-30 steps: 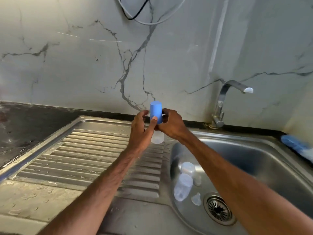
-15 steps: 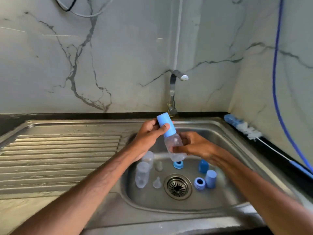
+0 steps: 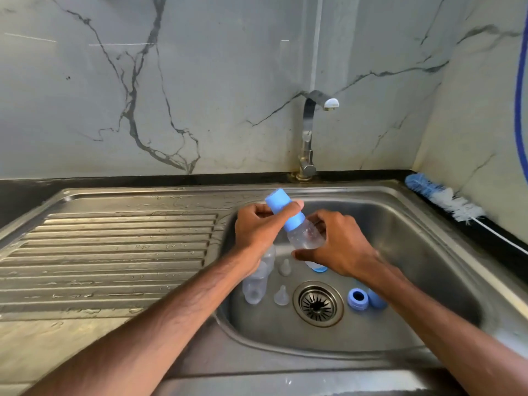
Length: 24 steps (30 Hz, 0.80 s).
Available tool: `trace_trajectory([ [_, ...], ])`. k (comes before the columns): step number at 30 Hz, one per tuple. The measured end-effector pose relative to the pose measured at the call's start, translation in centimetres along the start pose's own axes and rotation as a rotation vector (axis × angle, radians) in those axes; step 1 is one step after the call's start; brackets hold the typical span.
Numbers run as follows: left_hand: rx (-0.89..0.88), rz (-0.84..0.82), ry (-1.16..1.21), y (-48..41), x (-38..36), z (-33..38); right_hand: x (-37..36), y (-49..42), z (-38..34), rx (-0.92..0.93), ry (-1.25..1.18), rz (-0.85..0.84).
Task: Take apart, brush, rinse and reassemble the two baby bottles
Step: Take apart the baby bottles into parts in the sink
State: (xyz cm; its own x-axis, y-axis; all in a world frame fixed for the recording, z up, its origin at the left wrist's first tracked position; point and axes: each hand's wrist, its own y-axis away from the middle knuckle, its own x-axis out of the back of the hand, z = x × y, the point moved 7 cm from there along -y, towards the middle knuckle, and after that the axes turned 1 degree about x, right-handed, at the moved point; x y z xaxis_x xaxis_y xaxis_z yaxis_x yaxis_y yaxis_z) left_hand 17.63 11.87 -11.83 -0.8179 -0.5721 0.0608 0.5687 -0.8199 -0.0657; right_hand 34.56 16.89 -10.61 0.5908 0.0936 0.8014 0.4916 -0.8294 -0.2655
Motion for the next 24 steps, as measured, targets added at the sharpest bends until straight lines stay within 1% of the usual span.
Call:
trace_trajectory([
  [1,0.020,-0.020,-0.002,-0.1,-0.1,-0.1,0.0,0.0,0.0,-0.003,0.000,0.006],
  [2,0.046,-0.083,0.017,-0.2,-0.6,-0.3,-0.1,0.0,0.1,-0.022,-0.017,0.015],
  [4,0.066,-0.272,0.059,0.1,-2.2,-0.6,-0.1,0.0,0.8,-0.084,-0.110,0.028],
  [5,0.047,-0.341,0.053,0.3,-2.8,-0.8,-0.3,0.0,1.2,-0.103,-0.176,0.011],
  [6,0.012,-0.373,0.041,0.4,-3.2,-1.0,-0.5,-0.1,1.4,-0.102,-0.249,-0.037],
  [8,-0.070,-0.367,0.019,0.5,-3.2,-1.1,-1.2,0.0,1.6,-0.084,-0.435,-0.225],
  [9,-0.131,-0.365,-0.022,0.4,-3.0,-0.9,-1.3,0.1,1.7,-0.084,-0.520,-0.321],
  [10,-0.215,-0.371,-0.108,0.4,-2.8,-0.5,-1.1,0.2,1.8,-0.093,-0.582,-0.372],
  [11,-0.313,-0.384,-0.228,0.6,-2.7,-0.1,-0.6,0.1,2.1,-0.108,-0.636,-0.366],
  [13,-0.497,-0.404,-0.415,1.3,-2.7,0.8,0.6,-0.1,2.8,-0.150,-0.780,-0.265],
  [16,-0.705,-0.394,-0.545,2.8,-3.5,2.0,1.0,-0.3,3.4,-0.194,-0.944,-0.130],
  [20,-0.781,-0.229,-0.864,3.0,-3.7,2.4,1.1,-0.4,3.8,-0.218,-1.069,-0.133],
  [22,-0.793,-0.243,-0.927,3.2,-3.8,2.7,1.2,-0.4,4.0,-0.197,-1.076,-0.145],
  [24,-0.768,-0.340,-0.851,3.3,-3.8,3.3,1.3,-0.5,4.0,-0.170,-1.078,-0.144],
])
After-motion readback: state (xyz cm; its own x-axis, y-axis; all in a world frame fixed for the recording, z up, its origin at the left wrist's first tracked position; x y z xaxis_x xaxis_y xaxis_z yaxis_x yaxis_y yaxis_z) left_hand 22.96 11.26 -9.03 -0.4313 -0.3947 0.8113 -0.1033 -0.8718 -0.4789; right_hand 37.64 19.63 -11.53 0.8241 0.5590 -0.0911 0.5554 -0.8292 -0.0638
